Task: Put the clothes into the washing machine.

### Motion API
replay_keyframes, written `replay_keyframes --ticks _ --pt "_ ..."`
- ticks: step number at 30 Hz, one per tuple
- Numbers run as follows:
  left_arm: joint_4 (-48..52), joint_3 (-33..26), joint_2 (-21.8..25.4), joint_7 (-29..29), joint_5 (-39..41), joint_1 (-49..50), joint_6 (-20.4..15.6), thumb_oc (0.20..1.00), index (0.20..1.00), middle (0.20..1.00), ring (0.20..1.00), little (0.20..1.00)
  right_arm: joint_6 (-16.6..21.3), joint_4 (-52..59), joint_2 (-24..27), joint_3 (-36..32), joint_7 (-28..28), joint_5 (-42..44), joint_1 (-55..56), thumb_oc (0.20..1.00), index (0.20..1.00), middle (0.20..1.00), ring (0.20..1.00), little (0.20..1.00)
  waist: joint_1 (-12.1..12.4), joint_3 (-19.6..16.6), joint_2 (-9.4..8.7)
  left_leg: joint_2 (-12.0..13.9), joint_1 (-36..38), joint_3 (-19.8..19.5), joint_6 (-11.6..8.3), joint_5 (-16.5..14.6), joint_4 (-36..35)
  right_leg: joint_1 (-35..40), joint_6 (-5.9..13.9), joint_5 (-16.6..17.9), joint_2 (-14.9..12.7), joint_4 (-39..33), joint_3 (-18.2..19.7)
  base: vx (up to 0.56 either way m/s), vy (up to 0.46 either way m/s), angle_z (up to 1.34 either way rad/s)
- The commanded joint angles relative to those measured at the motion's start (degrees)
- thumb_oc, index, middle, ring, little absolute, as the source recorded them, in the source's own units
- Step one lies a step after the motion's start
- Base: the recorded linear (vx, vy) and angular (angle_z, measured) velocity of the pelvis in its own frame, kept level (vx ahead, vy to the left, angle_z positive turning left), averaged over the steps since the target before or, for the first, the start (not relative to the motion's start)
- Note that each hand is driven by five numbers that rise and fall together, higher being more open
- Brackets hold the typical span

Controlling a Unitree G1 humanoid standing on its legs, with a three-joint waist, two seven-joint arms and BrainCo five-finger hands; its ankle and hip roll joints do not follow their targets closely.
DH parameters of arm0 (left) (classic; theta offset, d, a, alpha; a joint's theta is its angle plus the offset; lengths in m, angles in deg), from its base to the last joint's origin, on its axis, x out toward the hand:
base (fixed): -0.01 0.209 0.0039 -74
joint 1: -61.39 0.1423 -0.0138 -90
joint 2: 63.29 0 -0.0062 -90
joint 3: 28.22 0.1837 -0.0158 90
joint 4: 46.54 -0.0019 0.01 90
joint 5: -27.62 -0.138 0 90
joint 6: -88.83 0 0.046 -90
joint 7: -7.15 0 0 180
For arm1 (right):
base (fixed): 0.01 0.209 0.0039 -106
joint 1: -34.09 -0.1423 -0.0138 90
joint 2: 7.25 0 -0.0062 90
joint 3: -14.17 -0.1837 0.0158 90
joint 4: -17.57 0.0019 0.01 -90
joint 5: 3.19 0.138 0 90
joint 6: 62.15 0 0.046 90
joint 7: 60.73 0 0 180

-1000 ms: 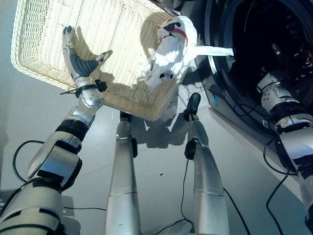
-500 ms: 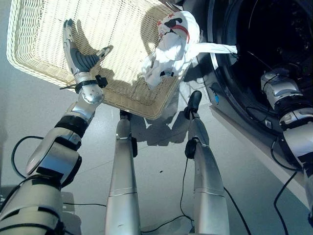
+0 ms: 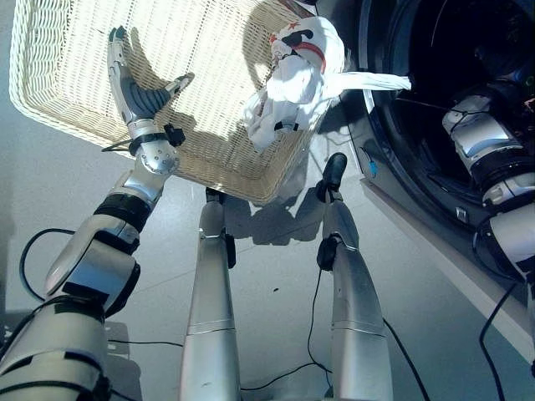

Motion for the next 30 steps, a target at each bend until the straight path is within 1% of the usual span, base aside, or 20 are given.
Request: replay_keyframes --ticks 1,4,6,10,11,13,14,18,19,27,30 --pt "2.07 -2.77 -2.00 -3.43 -1.43 -0.20 -1.90 1.000 1.000 1.000 1.000 1.000 2.62 4.51 4.63 0.37 4.28 -4.82 -0.13 1.000 1.000 1.000 1.000 1.000 -0.65 -0.27 3.51 -2.49 3.81 -0.36 3.94 0.45 -5.69 0.55 5.72 -4.26 -0.02 6.02 -1.31 -0.02 0.038 0.05" --pt "2.14 -3.04 -2.50 -4.15 -1.87 -0.05 -1.90 1.000 1.000 1.000 1.000 1.000 2.65 6.61 4.10 -0.57 4.46 -5.96 1.69 1.000 1.000 1.000 1.000 1.000 -0.89 -0.27 3.64 -2.55 3.86 -0.22 3.85 0.53 -6.00 0.40 5.75 -4.25 -0.04 5.88 -1.12 -0.01 0.015 0.03" --pt "1.86 -3.73 -3.17 -4.95 -2.36 0.10 -2.50 1.000 1.000 1.000 1.000 1.000 3.23 9.09 2.96 -1.42 4.63 -6.64 3.94 1.000 1.000 1.000 1.000 1.000 -1.23 -0.27 3.92 -2.56 3.69 0.00 3.70 0.67 -6.31 -0.15 5.75 -4.33 0.01 6.04 -0.77 0.00 0.000 0.00" --pt "1.81 -3.77 -3.23 -4.98 -2.40 0.09 -2.55 1.000 1.000 1.000 1.000 1.000 3.34 9.19 2.86 -1.48 4.60 -6.70 4.06 1.000 1.000 1.000 1.000 1.000 -1.24 -0.27 3.92 -2.56 3.70 0.02 3.68 0.68 -6.34 -0.17 5.74 -4.35 0.01 6.06 -0.74 0.00 0.000 0.00" --pt "2.16 -4.56 -4.43 -5.97 -3.34 0.30 -2.28 1.000 1.000 1.000 1.000 1.000 4.53 12.47 0.52 -3.31 2.35 -8.28 6.94 1.000 1.000 1.000 1.000 1.000 -1.57 -0.27 4.19 -2.58 3.62 0.29 3.50 0.90 -6.80 -0.68 5.72 -4.40 0.10 6.18 -0.42 0.00 0.000 0.00" --pt "2.23 -4.86 -4.76 -6.12 -3.70 0.29 -2.20 1.000 1.000 1.000 1.000 1.000 5.50 13.36 0.01 -3.64 0.90 -9.13 7.79 1.000 1.000 1.000 1.000 1.000 -1.70 -0.27 4.22 -2.52 3.58 0.41 3.47 0.95 -6.89 -0.82 5.70 -4.44 0.07 6.26 -0.34 0.00 0.000 0.00" --pt "2.18 -5.04 -5.28 -6.48 -4.08 0.29 -2.22 1.000 1.000 1.000 1.000 1.000 6.75 14.73 -0.77 -3.57 -0.61 -11.16 8.95 1.000 1.000 1.000 1.000 1.000 -1.90 -0.27 4.28 -2.49 3.56 0.63 3.38 1.13 -7.08 -0.93 5.65 -4.46 0.14 6.24 -0.18 0.00 0.000 0.00" --pt "2.55 -5.32 -5.85 -7.05 -4.40 0.53 -2.02 1.000 1.000 1.000 1.000 1.000 8.01 18.15 -1.73 -3.50 -2.51 -14.21 10.65 1.000 1.000 1.000 1.000 1.000 -2.14 -0.27 4.39 -2.42 3.37 0.86 3.23 1.30 -6.96 -1.31 5.51 -4.65 0.24 6.57 0.12 0.00 0.000 0.00" --pt "2.78 -5.60 -6.13 -7.26 -4.81 0.85 -1.97 1.000 1.000 1.000 1.000 1.000 9.19 19.32 -2.19 -3.78 -3.56 -15.10 11.60 1.000 1.000 1.000 1.000 1.000 -2.23 -0.27 4.42 -2.36 3.44 1.00 3.20 1.34 -7.04 -1.32 5.47 -4.80 0.23 6.74 0.17 0.00 0.000 0.00" --pt "3.82 -6.74 -7.62 -8.16 -6.40 1.96 -1.37 1.000 1.000 1.000 1.000 1.000 10.74 24.11 -3.92 -3.83 -6.96 -22.88 13.67 1.000 1.000 1.000 1.000 1.000 -2.44 -0.27 4.53 -2.32 3.42 1.32 3.00 1.75 -7.07 -1.63 5.43 -4.95 0.35 7.21 0.55 0.00 0.000 0.00" --pt "4.07 -7.16 -7.99 -8.20 -6.83 1.99 -1.18 1.000 1.000 1.000 1.000 1.000 11.97 25.20 -4.39 -3.14 -8.89 -25.53 14.03 1.000 1.000 1.000 1.000 1.000 -2.44 -0.27 4.58 -2.28 3.34 1.41 2.97 1.91 -7.10 -1.72 5.41 -5.02 0.28 7.32 0.57 0.00 0.000 0.00"
